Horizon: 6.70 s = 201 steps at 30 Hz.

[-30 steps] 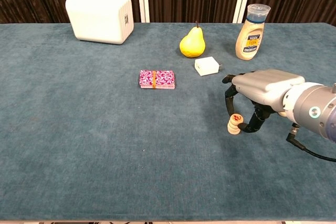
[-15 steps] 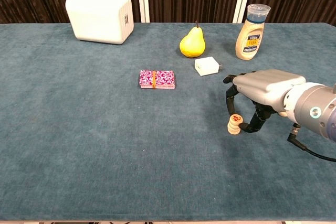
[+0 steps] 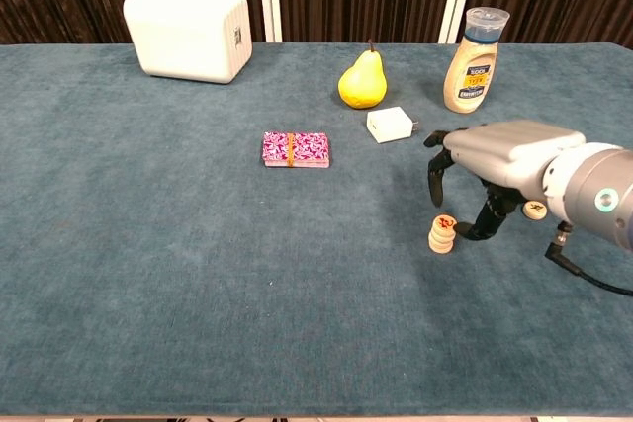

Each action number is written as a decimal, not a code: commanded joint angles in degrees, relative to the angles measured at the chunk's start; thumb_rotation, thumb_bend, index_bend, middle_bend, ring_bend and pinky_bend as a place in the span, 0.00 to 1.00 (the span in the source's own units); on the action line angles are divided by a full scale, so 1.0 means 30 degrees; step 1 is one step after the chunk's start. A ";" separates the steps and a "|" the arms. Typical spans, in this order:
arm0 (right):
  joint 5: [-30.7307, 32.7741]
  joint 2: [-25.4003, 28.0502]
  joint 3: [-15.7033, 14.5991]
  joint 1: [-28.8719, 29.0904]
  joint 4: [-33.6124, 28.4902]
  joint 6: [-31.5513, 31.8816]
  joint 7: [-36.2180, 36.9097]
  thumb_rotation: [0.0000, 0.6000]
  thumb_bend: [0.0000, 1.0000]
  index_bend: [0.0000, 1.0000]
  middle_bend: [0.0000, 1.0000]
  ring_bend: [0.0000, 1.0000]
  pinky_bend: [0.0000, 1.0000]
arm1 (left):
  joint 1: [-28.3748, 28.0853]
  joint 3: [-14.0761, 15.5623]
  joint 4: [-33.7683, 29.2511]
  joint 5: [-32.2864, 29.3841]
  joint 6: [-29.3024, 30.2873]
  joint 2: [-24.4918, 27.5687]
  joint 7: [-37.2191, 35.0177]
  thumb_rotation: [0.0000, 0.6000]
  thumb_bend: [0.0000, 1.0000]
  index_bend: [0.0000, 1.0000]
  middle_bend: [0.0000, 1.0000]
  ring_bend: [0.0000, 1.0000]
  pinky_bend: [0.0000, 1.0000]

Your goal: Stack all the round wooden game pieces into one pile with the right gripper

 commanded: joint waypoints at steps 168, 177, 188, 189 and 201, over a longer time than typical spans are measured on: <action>-0.0899 0.0507 -0.0097 -0.0451 -0.0109 -0.0587 0.0482 1.00 0.38 0.53 0.00 0.00 0.00 | -0.0033 0.0023 -0.0155 -0.0038 0.0019 -0.0034 0.0238 1.00 0.09 0.00 0.00 0.00 0.05; -0.0960 0.0503 -0.0223 -0.0426 -0.0140 -0.0527 0.0587 1.00 0.38 0.52 0.00 0.00 0.00 | -0.0055 0.0043 -0.0165 -0.0034 0.0005 -0.0073 0.0326 1.00 0.09 0.00 0.00 0.00 0.05; -0.0794 0.0359 -0.0277 -0.0339 -0.0056 -0.0509 0.0573 1.00 0.38 0.51 0.00 0.00 0.00 | -0.0068 0.0029 -0.0159 -0.0091 -0.0022 -0.0075 0.0359 1.00 0.09 0.00 0.00 0.00 0.05; -0.0787 0.0348 -0.0278 -0.0327 -0.0054 -0.0505 0.0565 1.00 0.38 0.51 0.00 0.00 0.00 | -0.0063 0.0030 -0.0161 -0.0092 -0.0019 -0.0070 0.0351 1.00 0.09 0.00 0.00 0.00 0.05; -0.0520 0.0275 -0.0224 -0.0145 -0.0180 -0.0394 0.0340 1.00 0.38 0.49 0.00 0.00 0.00 | -0.0078 0.0035 -0.0165 -0.0116 -0.0055 -0.0079 0.0372 1.00 0.09 0.00 0.00 0.00 0.05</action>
